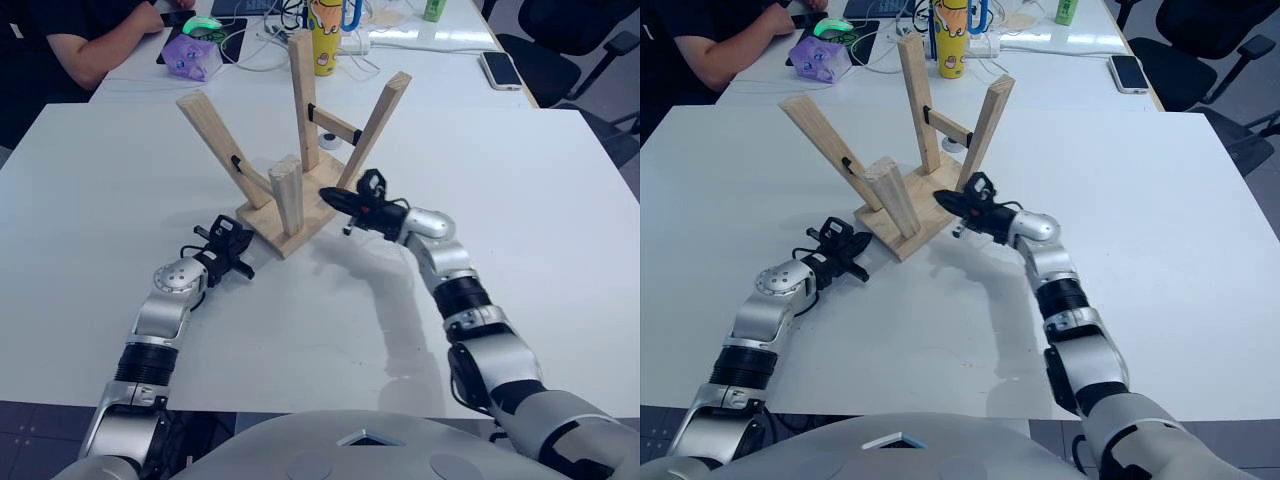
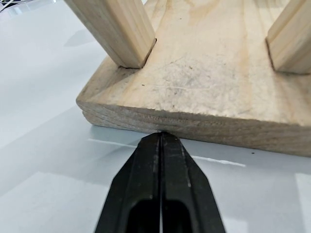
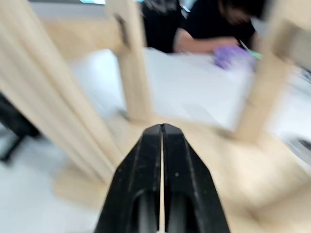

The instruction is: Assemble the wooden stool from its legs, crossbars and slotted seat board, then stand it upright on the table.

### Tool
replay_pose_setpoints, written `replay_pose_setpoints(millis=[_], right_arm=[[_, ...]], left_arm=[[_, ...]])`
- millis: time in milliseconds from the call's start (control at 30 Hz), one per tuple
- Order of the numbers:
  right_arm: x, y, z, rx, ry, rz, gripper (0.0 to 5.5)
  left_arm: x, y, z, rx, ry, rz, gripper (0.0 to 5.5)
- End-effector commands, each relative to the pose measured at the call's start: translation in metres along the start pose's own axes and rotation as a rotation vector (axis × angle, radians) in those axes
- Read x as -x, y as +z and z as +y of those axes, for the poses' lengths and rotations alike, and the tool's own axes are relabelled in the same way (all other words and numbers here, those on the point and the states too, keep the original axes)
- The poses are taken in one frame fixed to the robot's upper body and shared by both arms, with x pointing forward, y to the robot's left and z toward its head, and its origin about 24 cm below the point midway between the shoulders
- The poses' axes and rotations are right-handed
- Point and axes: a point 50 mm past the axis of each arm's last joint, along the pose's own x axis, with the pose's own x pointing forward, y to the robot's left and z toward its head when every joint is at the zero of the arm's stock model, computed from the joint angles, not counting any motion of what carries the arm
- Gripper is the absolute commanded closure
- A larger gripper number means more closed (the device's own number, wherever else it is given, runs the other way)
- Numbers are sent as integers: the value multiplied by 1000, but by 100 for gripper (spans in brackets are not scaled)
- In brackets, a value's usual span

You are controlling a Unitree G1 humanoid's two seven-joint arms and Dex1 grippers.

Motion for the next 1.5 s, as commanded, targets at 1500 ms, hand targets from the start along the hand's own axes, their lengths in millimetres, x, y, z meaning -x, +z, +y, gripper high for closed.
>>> replay_pose_setpoints(millis=[1500], right_arm=[[117, -79, 0, -60, -545, 333, 548]], left_arm=[[13, -24, -71, 64, 203, 72, 550]])
